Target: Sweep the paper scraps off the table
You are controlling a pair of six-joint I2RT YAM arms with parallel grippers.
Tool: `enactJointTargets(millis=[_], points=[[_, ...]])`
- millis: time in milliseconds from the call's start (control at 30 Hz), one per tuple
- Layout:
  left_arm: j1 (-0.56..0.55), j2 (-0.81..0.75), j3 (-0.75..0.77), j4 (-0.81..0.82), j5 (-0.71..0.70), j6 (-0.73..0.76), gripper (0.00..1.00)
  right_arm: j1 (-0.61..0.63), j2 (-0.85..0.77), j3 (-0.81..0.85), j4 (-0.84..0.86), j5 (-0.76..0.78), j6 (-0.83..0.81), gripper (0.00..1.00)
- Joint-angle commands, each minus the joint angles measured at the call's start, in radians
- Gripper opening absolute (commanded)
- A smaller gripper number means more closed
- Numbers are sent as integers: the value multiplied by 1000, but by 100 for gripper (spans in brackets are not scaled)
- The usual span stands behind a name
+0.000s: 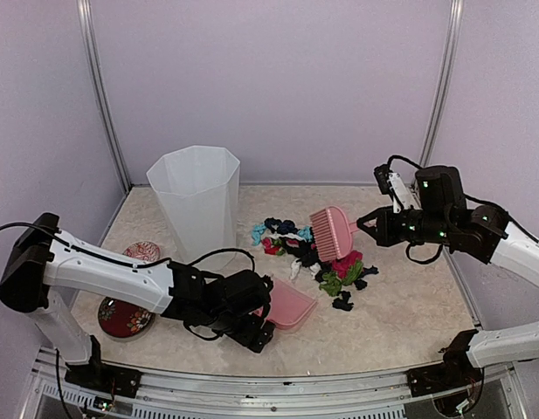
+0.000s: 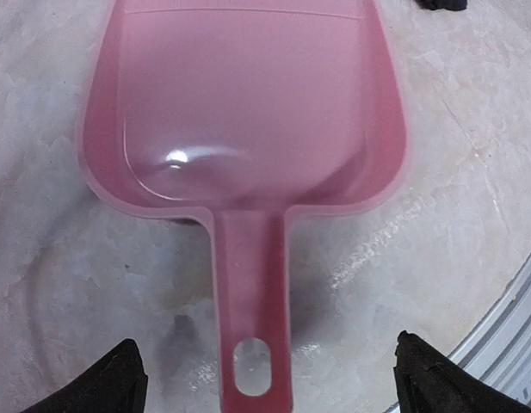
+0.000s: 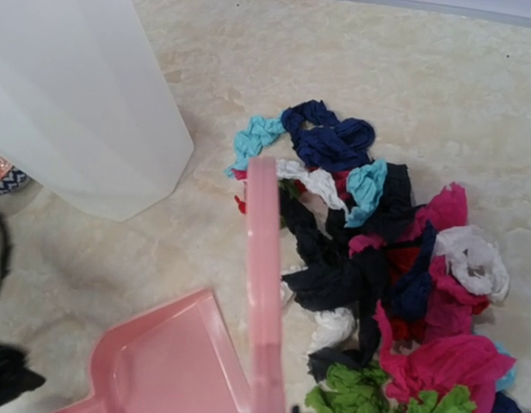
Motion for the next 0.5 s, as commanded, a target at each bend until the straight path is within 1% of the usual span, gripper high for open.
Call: enactJointTargets(millis=[0,167,333,467], points=[[-73,-65,-83,175,-100,-38,99,-6,8,-11,59,2,2,0],[-124,-76,-149,277,-222,-41,99,-6,27,-11,74,-10,5,0],[-124,-91,-214,362,-327,-55,98,-6,27,-14,74,-20,14,0],[-109,-78,-240,431,-329,-30,97,-6,22,-13,68,-23,19,0]])
